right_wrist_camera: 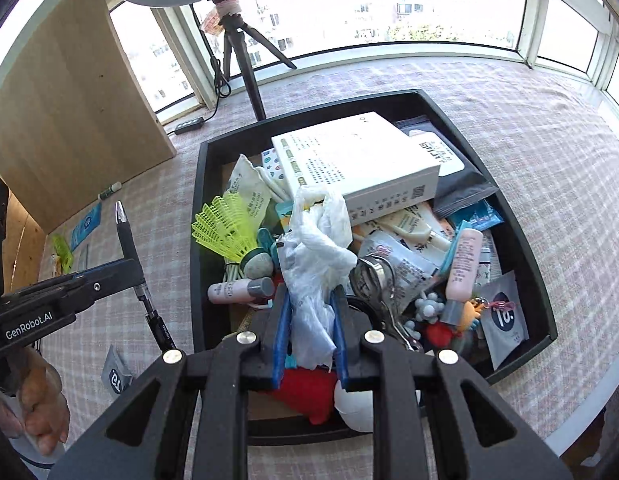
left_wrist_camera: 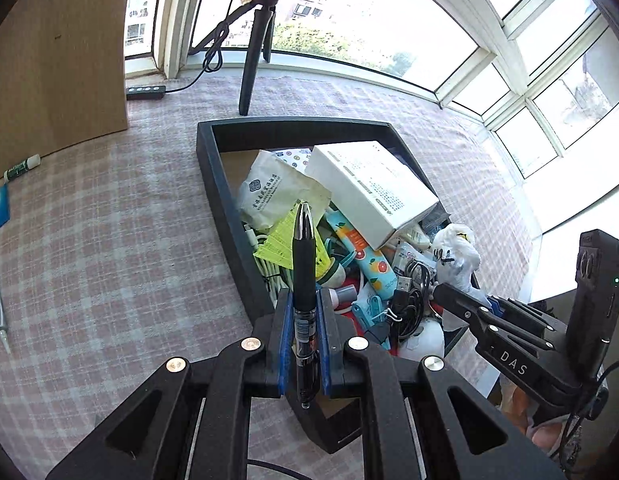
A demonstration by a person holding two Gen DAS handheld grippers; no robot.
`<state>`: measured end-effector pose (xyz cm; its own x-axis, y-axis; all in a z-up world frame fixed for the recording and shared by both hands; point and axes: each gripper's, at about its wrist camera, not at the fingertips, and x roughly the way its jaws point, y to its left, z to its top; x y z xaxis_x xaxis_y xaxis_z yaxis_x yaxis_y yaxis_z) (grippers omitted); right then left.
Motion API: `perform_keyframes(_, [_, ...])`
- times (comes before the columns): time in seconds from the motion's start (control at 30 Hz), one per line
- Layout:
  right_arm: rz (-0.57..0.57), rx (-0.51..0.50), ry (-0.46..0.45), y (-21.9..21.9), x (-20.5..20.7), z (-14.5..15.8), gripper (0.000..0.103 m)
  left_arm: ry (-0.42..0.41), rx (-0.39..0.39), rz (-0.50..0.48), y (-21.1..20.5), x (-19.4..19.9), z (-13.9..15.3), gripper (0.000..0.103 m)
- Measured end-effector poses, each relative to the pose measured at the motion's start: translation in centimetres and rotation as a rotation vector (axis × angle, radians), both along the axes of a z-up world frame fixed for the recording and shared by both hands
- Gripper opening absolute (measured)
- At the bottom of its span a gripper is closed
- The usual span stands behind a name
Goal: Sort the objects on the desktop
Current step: 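Carry the black pen and white bag into the tray and open both grippers, then move both grippers back toward the items on the table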
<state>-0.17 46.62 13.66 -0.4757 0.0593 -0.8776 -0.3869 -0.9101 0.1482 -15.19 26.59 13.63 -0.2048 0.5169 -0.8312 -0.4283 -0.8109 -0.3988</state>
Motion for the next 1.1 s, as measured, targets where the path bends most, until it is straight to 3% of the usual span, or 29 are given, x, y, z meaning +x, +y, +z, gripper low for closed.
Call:
perform_keyframes(0.27, [-0.093, 0.031, -0.016, 4.2, 2.6, -0.2, 0.019, 0.037, -0.025, -0.083, 4.5, 0.4, 0.1, 0.011])
perform_keyframes(0.3, [-0.097, 0.04, -0.011, 4.6, 2.6, -0.2, 0.02, 0.041, -0.046, -0.108, 5.2, 0.4, 0.0, 0.016])
perform_keyframes(0.33, [-0.101, 0.045, -0.008, 4.8, 2.5, -0.1, 0.022, 0.028, -0.069, -0.124, 5.6, 0.2, -0.3, 0.034])
perform_keyframes(0.37, [-0.103, 0.038, -0.02, 5.1, 2.4, -0.3, 0.025, 0.023, -0.062, -0.126, 5.7, 0.2, -0.3, 0.043])
perform_keyframes(0.43, [-0.119, 0.021, -0.034, 5.5, 2.3, -0.4, 0.047, 0.057, -0.068, -0.102, 5.3, 0.1, 0.0, 0.042])
perform_keyframes(0.8, [-0.093, 0.037, 0.003, 4.0, 1.6, 0.5, 0.047, 0.114, -0.129, -0.038, 1.6, -0.6, 0.4, 0.042])
perform_keyframes(1.1, [0.013, 0.034, 0.005, 0.0, -0.9, 0.6, 0.047, 0.12, -0.183, 0.066, -5.3, -1.7, -0.4, 0.042])
